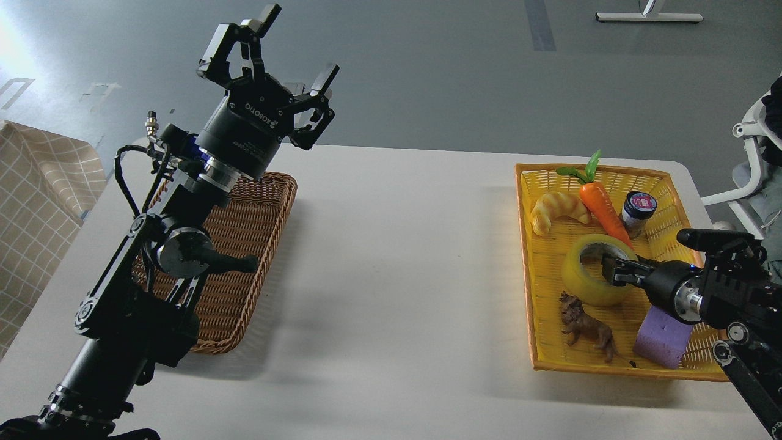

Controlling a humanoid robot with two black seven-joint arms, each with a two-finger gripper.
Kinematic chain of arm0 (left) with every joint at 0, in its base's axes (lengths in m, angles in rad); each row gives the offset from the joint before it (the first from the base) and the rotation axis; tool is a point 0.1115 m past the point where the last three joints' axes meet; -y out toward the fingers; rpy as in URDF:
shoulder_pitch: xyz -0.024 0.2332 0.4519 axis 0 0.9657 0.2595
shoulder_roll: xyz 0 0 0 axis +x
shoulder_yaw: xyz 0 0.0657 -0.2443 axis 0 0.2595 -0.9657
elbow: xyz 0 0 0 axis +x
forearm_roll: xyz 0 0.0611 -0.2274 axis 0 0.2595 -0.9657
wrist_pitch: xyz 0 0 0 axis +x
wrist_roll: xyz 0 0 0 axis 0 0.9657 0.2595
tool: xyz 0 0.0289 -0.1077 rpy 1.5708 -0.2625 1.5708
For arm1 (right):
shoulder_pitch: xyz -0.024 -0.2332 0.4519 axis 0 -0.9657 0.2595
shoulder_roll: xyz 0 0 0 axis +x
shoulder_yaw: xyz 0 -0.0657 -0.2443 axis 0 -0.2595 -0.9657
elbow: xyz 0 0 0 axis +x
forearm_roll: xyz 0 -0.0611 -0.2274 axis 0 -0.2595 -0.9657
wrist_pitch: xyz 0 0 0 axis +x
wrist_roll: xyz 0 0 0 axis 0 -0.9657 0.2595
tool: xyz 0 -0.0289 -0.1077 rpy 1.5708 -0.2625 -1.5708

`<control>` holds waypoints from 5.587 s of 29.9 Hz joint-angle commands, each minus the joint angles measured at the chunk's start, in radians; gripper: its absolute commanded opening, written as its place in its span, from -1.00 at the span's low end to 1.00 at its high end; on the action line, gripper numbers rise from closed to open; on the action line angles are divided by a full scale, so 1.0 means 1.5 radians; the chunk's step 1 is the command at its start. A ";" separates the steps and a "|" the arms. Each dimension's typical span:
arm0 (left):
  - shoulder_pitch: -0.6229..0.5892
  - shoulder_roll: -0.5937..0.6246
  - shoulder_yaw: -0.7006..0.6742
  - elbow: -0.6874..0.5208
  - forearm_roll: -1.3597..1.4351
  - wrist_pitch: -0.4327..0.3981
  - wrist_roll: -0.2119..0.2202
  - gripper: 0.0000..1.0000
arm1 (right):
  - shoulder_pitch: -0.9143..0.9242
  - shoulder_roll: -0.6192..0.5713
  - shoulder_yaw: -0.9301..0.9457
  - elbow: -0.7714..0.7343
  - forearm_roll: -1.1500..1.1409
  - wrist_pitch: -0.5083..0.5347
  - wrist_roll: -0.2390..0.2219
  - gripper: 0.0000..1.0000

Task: Place and transfer tape with both arms
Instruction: 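Insert the right gripper into the yellow tape roll and grip it, then lift the tape roll with the right gripper toward the table center, then lower the tape roll onto the table and release it, then withdraw the right gripper upward away from the tape roll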

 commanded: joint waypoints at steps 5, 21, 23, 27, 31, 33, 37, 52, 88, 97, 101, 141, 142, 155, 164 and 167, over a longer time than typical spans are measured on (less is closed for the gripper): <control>0.001 0.000 0.001 0.000 0.000 -0.002 0.001 0.96 | 0.000 -0.003 0.000 0.000 0.000 0.002 0.002 -0.18; 0.015 0.001 0.001 0.000 0.000 -0.005 0.000 0.96 | 0.000 -0.006 0.005 -0.002 0.000 0.008 0.100 -0.44; 0.017 0.002 0.001 0.000 0.000 -0.005 0.000 0.96 | -0.001 -0.006 0.006 -0.002 0.000 0.008 0.105 -0.44; 0.018 0.002 0.001 0.000 0.000 -0.005 0.001 0.96 | 0.000 -0.013 0.010 -0.001 0.000 0.008 0.130 -0.47; 0.018 0.000 0.001 0.000 0.000 -0.005 0.000 0.96 | 0.000 -0.035 0.011 0.004 0.000 0.008 0.150 -0.48; 0.018 0.000 0.001 0.000 0.000 -0.005 0.001 0.96 | 0.000 -0.052 0.015 0.006 0.000 0.008 0.168 -0.50; 0.019 -0.001 0.001 0.000 0.000 -0.005 0.000 0.96 | 0.006 -0.089 0.028 0.008 0.000 0.008 0.197 -0.50; 0.018 -0.005 0.002 0.000 0.000 -0.002 0.001 0.96 | 0.228 -0.134 0.017 0.004 0.072 0.008 0.202 -0.54; 0.026 0.008 -0.016 -0.007 0.003 0.000 0.000 0.96 | 0.390 0.260 -0.325 -0.184 0.000 0.008 0.125 -0.53; 0.028 0.009 -0.026 -0.007 0.002 -0.001 0.000 0.96 | 0.366 0.299 -0.326 -0.207 0.000 0.008 0.119 -0.53; 0.029 0.009 -0.026 -0.007 0.002 -0.001 0.000 0.96 | 0.363 0.305 -0.327 -0.217 0.000 0.008 0.119 -0.53; 0.052 0.007 -0.049 -0.025 0.001 -0.001 0.000 0.96 | 0.337 0.307 -0.228 -0.217 0.000 0.008 0.119 0.84; 0.052 0.007 -0.049 -0.025 0.001 -0.001 0.000 0.96 | 0.344 0.307 -0.217 -0.206 0.000 0.008 0.118 0.85; 0.052 0.009 -0.040 -0.023 0.006 0.011 0.001 0.96 | 0.333 0.230 -0.042 0.003 0.175 -0.016 0.124 1.00; 0.050 0.011 -0.031 -0.024 0.009 0.037 0.012 0.96 | 0.224 0.124 0.059 0.141 0.417 -0.017 0.129 1.00; 0.047 0.023 -0.030 -0.024 0.013 0.060 0.012 0.96 | 0.185 0.132 0.137 0.171 0.490 -0.017 0.136 1.00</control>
